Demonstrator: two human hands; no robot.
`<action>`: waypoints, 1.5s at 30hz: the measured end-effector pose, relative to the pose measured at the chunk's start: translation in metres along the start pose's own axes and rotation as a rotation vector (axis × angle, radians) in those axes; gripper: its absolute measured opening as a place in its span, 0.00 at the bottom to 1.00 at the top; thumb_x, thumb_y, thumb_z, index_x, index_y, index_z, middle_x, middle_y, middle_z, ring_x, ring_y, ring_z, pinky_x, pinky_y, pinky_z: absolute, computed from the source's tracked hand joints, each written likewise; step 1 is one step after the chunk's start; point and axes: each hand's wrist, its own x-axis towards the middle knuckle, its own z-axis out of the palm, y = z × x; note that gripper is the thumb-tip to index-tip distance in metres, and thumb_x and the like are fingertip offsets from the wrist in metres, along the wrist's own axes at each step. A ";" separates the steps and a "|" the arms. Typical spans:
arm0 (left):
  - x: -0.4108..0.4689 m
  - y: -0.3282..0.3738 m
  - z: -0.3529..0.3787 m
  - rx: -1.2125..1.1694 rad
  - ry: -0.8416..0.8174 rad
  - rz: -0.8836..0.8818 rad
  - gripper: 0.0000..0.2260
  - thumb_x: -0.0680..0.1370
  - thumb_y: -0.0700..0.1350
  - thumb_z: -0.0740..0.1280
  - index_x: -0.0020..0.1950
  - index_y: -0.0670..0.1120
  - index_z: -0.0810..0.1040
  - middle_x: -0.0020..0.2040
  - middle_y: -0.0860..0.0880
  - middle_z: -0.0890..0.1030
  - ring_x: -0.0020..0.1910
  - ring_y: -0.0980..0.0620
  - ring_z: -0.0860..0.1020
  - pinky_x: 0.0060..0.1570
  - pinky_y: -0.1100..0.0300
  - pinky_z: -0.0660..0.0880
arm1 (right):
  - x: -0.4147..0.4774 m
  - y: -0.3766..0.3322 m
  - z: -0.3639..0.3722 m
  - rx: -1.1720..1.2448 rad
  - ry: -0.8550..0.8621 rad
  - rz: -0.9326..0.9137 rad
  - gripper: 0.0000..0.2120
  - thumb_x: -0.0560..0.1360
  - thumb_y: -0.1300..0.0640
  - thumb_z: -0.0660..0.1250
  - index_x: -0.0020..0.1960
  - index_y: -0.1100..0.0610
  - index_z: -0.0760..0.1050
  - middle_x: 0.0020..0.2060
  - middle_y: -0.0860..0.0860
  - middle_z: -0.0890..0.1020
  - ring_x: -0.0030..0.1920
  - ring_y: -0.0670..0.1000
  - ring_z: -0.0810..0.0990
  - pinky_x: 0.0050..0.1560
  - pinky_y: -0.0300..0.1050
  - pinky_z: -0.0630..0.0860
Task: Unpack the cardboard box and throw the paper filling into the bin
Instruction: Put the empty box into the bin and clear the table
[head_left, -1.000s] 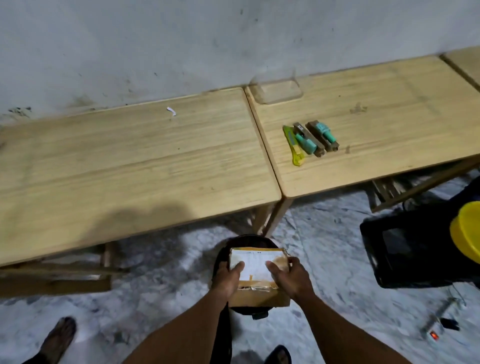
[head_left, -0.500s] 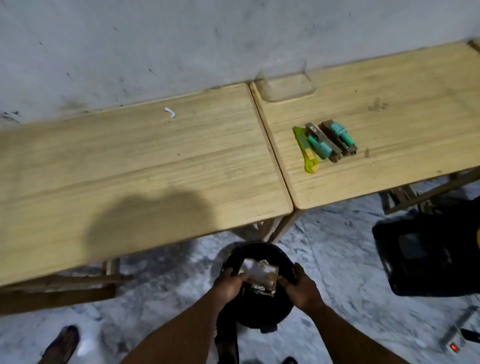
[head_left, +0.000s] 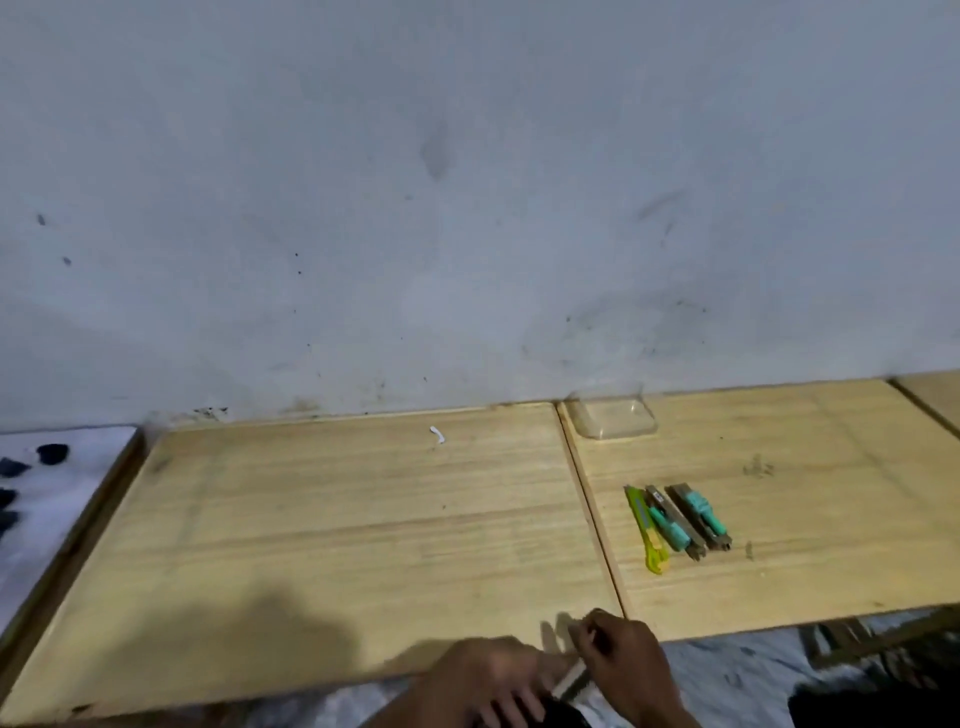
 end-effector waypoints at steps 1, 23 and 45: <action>-0.003 0.012 -0.014 -0.025 0.002 0.031 0.15 0.72 0.59 0.63 0.49 0.50 0.78 0.50 0.49 0.83 0.40 0.52 0.80 0.48 0.56 0.73 | 0.014 -0.012 -0.009 0.035 0.014 -0.042 0.15 0.74 0.35 0.64 0.33 0.42 0.72 0.24 0.41 0.78 0.29 0.42 0.78 0.34 0.42 0.73; 0.110 -0.038 -0.180 0.672 1.337 0.207 0.33 0.79 0.65 0.48 0.80 0.50 0.51 0.81 0.47 0.47 0.80 0.47 0.42 0.75 0.39 0.42 | 0.276 -0.162 0.050 -0.189 -0.238 -0.438 0.28 0.73 0.53 0.69 0.72 0.49 0.66 0.63 0.51 0.73 0.62 0.55 0.75 0.57 0.50 0.75; 0.096 -0.031 -0.193 0.698 1.242 0.166 0.33 0.80 0.66 0.49 0.80 0.50 0.50 0.81 0.46 0.48 0.80 0.46 0.45 0.73 0.38 0.47 | 0.285 -0.176 0.091 -0.206 -0.184 -0.493 0.15 0.74 0.62 0.64 0.59 0.54 0.79 0.56 0.57 0.82 0.56 0.59 0.80 0.53 0.48 0.77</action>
